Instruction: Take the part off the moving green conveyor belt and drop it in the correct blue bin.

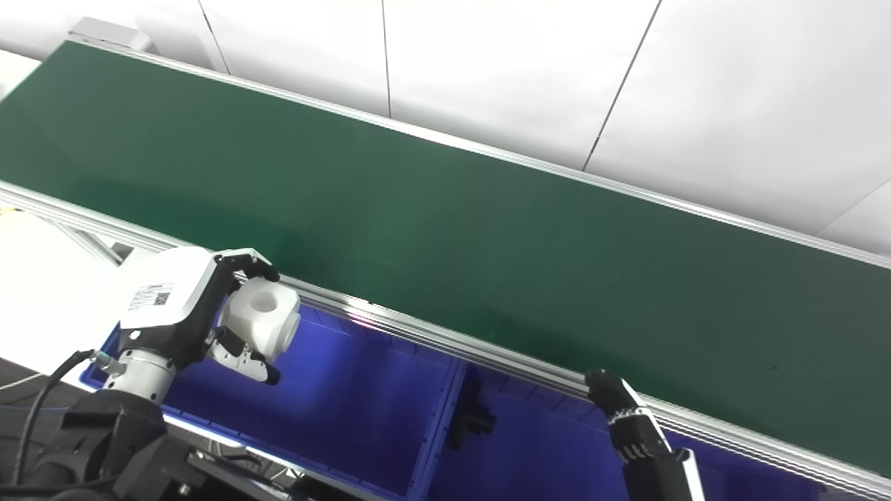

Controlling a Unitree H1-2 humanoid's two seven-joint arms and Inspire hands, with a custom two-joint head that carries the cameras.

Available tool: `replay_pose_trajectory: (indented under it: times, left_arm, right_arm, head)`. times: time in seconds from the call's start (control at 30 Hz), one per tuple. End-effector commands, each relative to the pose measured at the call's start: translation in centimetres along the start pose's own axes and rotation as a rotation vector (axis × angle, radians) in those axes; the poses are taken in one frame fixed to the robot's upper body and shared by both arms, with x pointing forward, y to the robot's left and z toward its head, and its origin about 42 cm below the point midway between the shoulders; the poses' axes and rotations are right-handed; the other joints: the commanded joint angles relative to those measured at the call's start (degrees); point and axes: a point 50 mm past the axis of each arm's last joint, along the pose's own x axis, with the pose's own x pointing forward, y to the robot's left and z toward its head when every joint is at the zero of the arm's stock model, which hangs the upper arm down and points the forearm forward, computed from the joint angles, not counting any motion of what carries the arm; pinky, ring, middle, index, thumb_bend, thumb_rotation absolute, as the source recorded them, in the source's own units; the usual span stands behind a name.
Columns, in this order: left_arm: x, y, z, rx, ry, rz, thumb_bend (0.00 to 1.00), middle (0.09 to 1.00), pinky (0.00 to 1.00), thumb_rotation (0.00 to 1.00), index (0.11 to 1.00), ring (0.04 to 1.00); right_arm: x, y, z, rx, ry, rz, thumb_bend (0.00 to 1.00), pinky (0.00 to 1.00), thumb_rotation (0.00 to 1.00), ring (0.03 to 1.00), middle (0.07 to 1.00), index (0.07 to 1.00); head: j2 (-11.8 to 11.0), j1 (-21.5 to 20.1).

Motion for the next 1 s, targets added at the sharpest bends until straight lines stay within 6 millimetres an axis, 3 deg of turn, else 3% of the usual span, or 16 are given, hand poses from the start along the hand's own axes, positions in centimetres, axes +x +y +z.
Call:
replay_pose_trajectory:
  times: [0.0, 0.33, 0.63, 0.67, 0.73, 0.77, 0.9, 0.97]
  left_arm:
    - [-0.2, 0.2, -0.9, 0.029, 0.006, 0.025, 0.5, 0.489, 0.25, 0.0, 0.515, 0.375]
    - [-0.3, -3.0, -5.0, 0.078, 0.131, -0.082, 0.5, 0.5, 0.23, 0.0, 0.492, 0.405]
    - [-0.1, -3.5, -5.3, 0.106, 0.143, -0.12, 0.5, 0.506, 0.24, 0.0, 0.493, 0.401]
    - [-0.1, -3.5, -5.4, 0.123, 0.144, -0.128, 0.5, 0.462, 0.25, 0.0, 0.507, 0.423]
    - [-0.2, -3.5, -5.5, 0.148, 0.138, -0.132, 0.5, 0.506, 0.32, 0.0, 0.492, 0.45]
    - [-0.2, -3.5, -5.6, 0.156, 0.134, -0.129, 0.51, 0.674, 0.5, 0.03, 0.496, 0.615]
    - [-0.5, -3.1, -5.6, 0.192, 0.121, -0.095, 0.82, 0.809, 0.72, 0.0, 0.704, 0.778]
    - [-0.4, -2.8, -5.5, 0.199, 0.123, -0.081, 0.87, 0.831, 0.75, 0.0, 0.736, 0.8]
  right_arm:
    - [0.4, -0.1, 1.1, -0.029, -0.069, -0.003, 0.88, 0.91, 0.87, 0.902, 0.869, 0.865]
    - [0.6, -0.2, 1.2, -0.042, -0.064, 0.006, 0.89, 0.91, 0.87, 0.903, 0.866, 0.868]
    - [0.4, 0.0, 1.3, -0.04, -0.063, -0.009, 0.88, 0.88, 0.86, 0.881, 0.854, 0.859]
    - [0.5, 0.0, 1.3, -0.044, -0.06, -0.005, 0.88, 0.89, 0.86, 0.888, 0.859, 0.863]
    - [0.5, 0.0, 1.1, -0.03, -0.065, -0.002, 0.88, 0.88, 0.87, 0.888, 0.864, 0.868]
    - [0.5, 0.1, 1.0, -0.018, -0.071, -0.002, 0.87, 0.89, 0.84, 0.892, 0.867, 0.866]
    - [0.6, 0.2, 1.0, -0.015, -0.066, 0.0, 0.89, 0.91, 0.84, 0.898, 0.869, 0.866]
    - [0.5, 0.2, 1.1, -0.033, -0.058, -0.002, 0.89, 0.91, 0.85, 0.9, 0.869, 0.869]
  head:
    - [0.0, 0.1]
    - [0.0, -0.7]
    - [0.0, -1.0]
    - [-0.2, -0.9]
    - [-0.1, -0.9]
    - [-0.1, -0.9]
    - [-0.3, -1.1]
    - [-0.5, -1.3]
